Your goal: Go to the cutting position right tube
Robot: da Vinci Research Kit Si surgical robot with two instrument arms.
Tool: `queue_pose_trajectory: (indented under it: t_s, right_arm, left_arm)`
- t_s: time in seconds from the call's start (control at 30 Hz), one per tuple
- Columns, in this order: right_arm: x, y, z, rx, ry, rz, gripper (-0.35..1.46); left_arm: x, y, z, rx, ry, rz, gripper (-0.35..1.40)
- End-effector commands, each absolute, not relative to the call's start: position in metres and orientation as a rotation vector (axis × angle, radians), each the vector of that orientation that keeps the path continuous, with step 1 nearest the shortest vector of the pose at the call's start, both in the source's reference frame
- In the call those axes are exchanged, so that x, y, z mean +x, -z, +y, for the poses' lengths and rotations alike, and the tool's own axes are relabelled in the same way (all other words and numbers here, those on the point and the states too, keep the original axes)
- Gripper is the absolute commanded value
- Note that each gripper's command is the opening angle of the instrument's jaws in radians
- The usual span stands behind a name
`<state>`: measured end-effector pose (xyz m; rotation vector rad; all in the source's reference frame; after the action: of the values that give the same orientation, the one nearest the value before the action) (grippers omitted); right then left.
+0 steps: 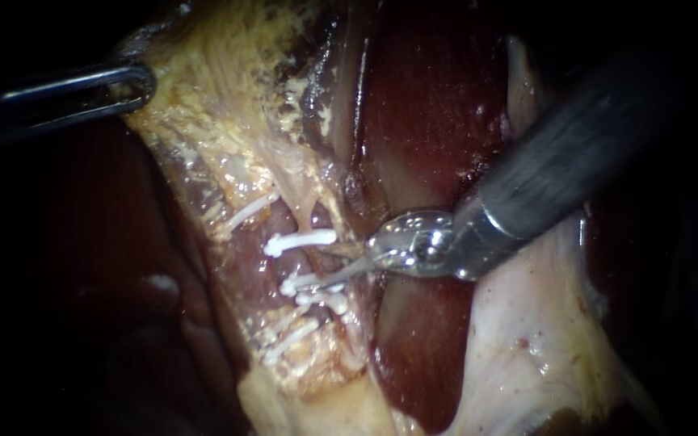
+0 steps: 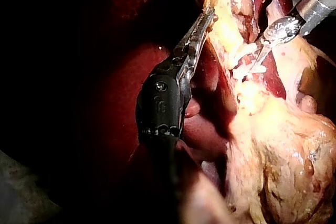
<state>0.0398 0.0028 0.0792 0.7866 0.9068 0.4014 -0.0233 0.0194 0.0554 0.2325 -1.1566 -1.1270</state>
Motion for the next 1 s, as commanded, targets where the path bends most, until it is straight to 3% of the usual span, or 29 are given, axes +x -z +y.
queue_pose_trajectory:
  t_s: [0.03,0.47,0.77,1.0]
  right_arm:
    - [0.04,-0.0792,0.0028,0.794,-0.399,0.911,0.79]
    - [0.0395,-0.0781,0.002,0.868,-0.368,0.99,0.89]
    - [0.0407,-0.0771,0.0013,0.913,-0.3,1.041,0.66]
    - [0.042,-0.0774,0.0013,0.908,-0.298,1.061,0.58]
  left_arm:
    - [-0.0233,-0.0554,0.0194,0.233,1.127,-1.157,-0.35]
    - [-0.0233,-0.0554,0.0194,0.232,1.127,-1.157,-0.35]
    - [-0.0233,-0.0554,0.0194,0.232,1.127,-1.157,-0.35]
    - [-0.0234,-0.0554,0.0194,0.235,1.126,-1.157,-0.35]
